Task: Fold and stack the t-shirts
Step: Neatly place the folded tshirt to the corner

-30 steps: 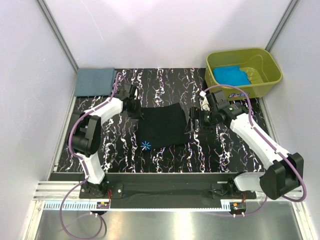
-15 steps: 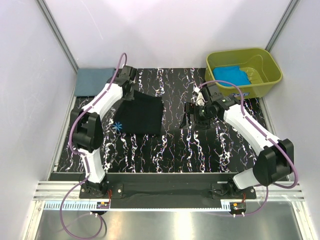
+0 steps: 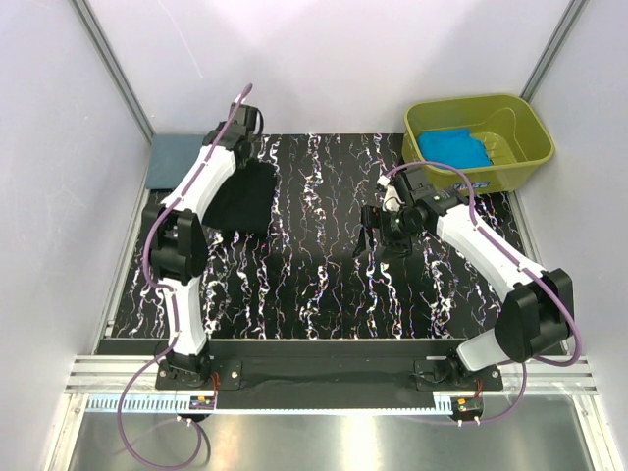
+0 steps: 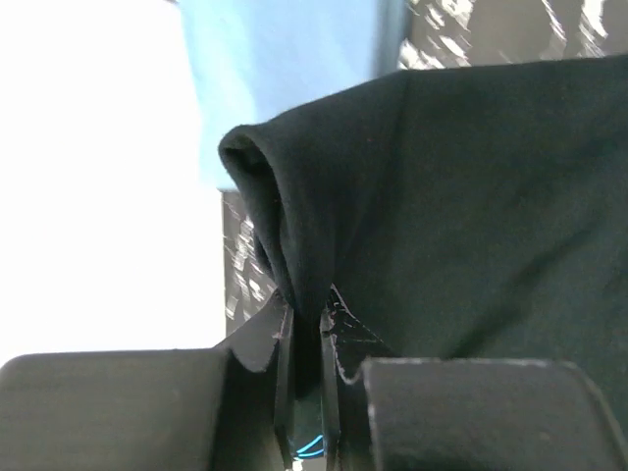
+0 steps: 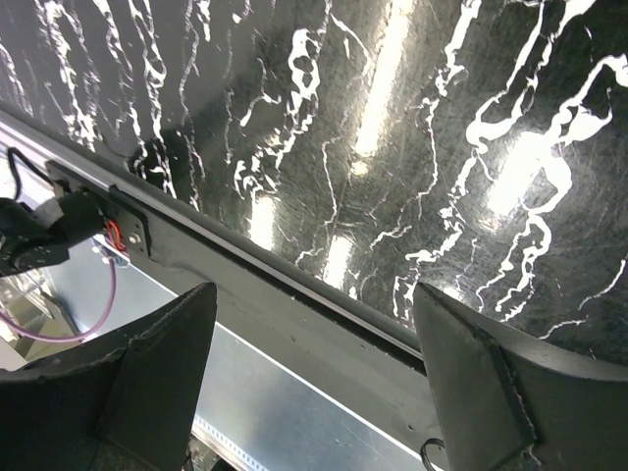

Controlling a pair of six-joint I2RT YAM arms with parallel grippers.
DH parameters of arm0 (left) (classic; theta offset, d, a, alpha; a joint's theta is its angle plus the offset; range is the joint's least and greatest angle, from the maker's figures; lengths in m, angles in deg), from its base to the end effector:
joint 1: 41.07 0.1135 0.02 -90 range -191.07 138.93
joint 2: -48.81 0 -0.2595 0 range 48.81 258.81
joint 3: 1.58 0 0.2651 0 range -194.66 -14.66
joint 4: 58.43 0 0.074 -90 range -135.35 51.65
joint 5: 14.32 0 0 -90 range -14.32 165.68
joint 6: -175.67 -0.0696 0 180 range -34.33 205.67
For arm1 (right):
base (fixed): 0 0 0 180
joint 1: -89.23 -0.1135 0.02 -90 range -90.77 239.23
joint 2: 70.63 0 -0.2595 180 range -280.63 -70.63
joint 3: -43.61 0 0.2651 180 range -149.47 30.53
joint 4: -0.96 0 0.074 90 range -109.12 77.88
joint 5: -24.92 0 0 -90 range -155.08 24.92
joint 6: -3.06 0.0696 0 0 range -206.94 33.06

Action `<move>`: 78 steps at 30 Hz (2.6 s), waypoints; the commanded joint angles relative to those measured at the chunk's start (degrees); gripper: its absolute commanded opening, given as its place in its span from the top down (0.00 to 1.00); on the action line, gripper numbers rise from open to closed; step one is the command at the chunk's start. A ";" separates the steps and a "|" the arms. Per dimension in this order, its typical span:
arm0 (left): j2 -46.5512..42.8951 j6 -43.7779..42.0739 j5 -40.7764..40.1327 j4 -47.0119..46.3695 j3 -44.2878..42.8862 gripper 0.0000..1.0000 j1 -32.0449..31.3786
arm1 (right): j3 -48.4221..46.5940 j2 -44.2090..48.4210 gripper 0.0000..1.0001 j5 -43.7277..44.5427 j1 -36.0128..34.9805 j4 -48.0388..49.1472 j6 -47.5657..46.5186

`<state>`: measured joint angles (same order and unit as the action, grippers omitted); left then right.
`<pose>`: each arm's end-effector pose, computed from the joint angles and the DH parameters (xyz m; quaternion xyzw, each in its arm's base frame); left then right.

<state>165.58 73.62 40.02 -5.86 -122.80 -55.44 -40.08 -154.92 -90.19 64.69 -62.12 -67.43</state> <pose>0.4831 -0.0819 0.2686 0.0966 0.8906 0.2790 0.3459 0.2788 0.1598 0.2461 -0.0911 0.9474 0.2796 0.1266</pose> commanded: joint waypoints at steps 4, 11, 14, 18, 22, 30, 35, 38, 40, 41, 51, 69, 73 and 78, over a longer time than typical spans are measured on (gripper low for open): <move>3.02 -9.73 -6.61 -9.24 -10.06 1.00 2.16 | 0.47 -0.52 0.12 0.58 0.19 -1.77 -1.93; 7.32 -20.62 -7.49 -17.68 -14.29 1.00 2.94 | -0.84 -3.42 0.11 1.37 1.15 -2.82 -3.77; 8.47 -21.78 -6.97 -19.44 -15.70 1.00 4.00 | -1.37 -4.83 0.11 1.37 1.33 -2.82 -3.95; 8.65 -24.24 -6.97 -21.90 -15.70 1.00 5.14 | -1.55 -6.15 0.11 1.37 1.68 -2.91 -4.04; 7.77 -25.82 -6.18 -22.96 -16.40 1.00 5.67 | -1.64 -7.55 0.11 0.67 2.12 -2.74 -3.95; 4.96 -27.94 -6.44 -24.72 -14.47 1.00 6.37 | -3.22 -8.78 0.11 0.41 2.39 -2.74 -3.77; 4.78 -28.20 -6.09 -26.12 -14.47 1.00 7.25 | -3.31 -9.05 0.11 0.58 2.39 -2.65 -3.86; 5.04 -27.76 -5.65 -27.00 -15.34 1.00 7.43 | -3.13 -9.14 0.11 0.58 2.47 -2.74 -3.77; 5.75 -28.20 -5.56 -27.00 -16.05 1.00 7.51 | -2.87 -9.14 0.11 0.41 2.39 -2.74 -3.69; 5.84 -28.20 -5.39 -27.00 -16.05 1.00 7.60 | -2.95 -9.14 0.11 0.41 2.47 -2.74 -3.69; 2.94 -30.31 -6.18 -28.67 -13.42 1.00 8.31 | -3.31 -9.66 0.11 0.23 2.56 -2.82 -3.69; 8.38 -25.48 -2.75 -30.34 -17.37 1.00 11.20 | -2.96 -10.54 0.11 0.32 3.35 -3.17 -3.51; 9.79 -23.19 -1.78 -30.69 -17.81 1.00 12.08 | -3.48 -11.33 0.11 0.23 3.62 -3.61 -3.51; 11.46 -20.91 -0.47 -31.66 -17.90 1.00 13.05 | -3.92 -12.47 0.11 0.49 3.88 -4.05 -3.60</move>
<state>176.70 50.27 38.05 -31.48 -137.36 -43.29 -41.37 -166.92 -89.71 68.08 -65.29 -70.47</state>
